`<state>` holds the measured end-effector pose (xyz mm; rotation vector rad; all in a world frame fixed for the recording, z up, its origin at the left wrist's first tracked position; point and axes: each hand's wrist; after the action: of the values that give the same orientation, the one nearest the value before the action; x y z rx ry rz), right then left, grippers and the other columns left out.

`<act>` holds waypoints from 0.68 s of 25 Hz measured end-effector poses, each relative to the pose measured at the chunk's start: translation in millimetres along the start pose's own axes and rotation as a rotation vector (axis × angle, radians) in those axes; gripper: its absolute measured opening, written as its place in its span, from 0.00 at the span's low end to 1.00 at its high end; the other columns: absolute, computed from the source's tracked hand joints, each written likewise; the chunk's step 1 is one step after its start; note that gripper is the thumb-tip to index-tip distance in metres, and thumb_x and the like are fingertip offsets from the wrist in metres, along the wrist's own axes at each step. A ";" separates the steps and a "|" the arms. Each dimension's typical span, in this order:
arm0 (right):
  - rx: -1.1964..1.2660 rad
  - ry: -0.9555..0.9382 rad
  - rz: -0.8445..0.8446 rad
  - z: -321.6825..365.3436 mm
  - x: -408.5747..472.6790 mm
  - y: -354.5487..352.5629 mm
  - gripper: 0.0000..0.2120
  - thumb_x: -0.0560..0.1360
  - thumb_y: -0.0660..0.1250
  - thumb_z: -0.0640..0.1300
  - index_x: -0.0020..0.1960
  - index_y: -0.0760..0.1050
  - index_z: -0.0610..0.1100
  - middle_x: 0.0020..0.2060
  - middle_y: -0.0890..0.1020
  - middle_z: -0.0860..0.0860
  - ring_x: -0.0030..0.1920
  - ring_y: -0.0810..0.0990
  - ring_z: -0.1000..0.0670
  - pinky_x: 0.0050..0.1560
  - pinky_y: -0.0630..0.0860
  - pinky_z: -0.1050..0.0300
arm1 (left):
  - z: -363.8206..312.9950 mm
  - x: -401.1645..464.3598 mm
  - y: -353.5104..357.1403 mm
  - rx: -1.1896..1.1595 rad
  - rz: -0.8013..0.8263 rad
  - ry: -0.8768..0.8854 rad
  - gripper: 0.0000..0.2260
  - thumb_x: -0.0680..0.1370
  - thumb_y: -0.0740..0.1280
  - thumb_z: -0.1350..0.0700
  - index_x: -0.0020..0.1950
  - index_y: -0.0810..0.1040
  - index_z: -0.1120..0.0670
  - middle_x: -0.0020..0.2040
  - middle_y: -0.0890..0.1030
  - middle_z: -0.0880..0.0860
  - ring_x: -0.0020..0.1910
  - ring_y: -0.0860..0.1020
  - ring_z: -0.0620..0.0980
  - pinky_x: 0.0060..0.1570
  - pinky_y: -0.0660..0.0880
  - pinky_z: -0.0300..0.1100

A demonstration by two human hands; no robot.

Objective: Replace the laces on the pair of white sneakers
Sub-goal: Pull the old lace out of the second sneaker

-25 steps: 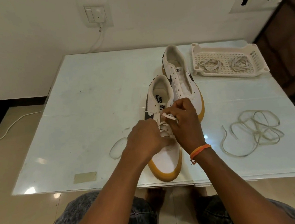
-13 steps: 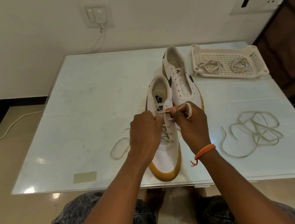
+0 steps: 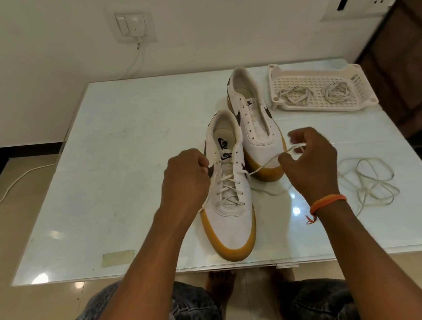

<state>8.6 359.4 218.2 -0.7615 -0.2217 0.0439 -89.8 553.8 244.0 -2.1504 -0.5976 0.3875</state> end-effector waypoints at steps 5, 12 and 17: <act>0.151 -0.223 -0.093 14.4 -9.5 11.4 0.15 0.71 0.69 0.39 0.58 0.76 0.44 0.51 0.77 0.47 0.50 0.76 0.52 0.54 0.75 0.52 | -11.7 -11.1 12.6 0.097 0.068 0.230 0.12 0.80 0.66 0.55 0.63 0.80 0.49 0.55 0.75 0.52 0.53 0.78 0.51 0.48 0.70 0.37; -0.063 -0.167 0.265 25.9 -47.3 35.5 0.11 0.75 0.68 0.56 0.41 0.74 0.50 0.30 0.77 0.56 0.31 0.75 0.56 0.34 0.75 0.57 | -15.4 -15.7 29.2 0.075 0.060 0.177 0.07 0.80 0.64 0.54 0.53 0.82 0.52 0.50 0.76 0.52 0.47 0.78 0.49 0.46 0.73 0.36; -0.134 -0.048 0.334 16.8 -58.5 39.6 0.16 0.75 0.65 0.63 0.43 0.72 0.49 0.33 0.77 0.54 0.34 0.77 0.52 0.37 0.78 0.54 | -23.4 -11.2 28.4 -0.200 0.156 -0.053 0.07 0.80 0.63 0.58 0.49 0.81 0.58 0.46 0.79 0.53 0.44 0.76 0.47 0.43 0.70 0.34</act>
<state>-50.5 392.5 192.0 -0.9257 -0.1422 0.3667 -80.3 517.5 235.8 -2.3940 -0.5182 0.4878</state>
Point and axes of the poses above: each hand's wrist, its own x-axis towards the middle knuckle, its own y-axis out of the palm, z = x × y
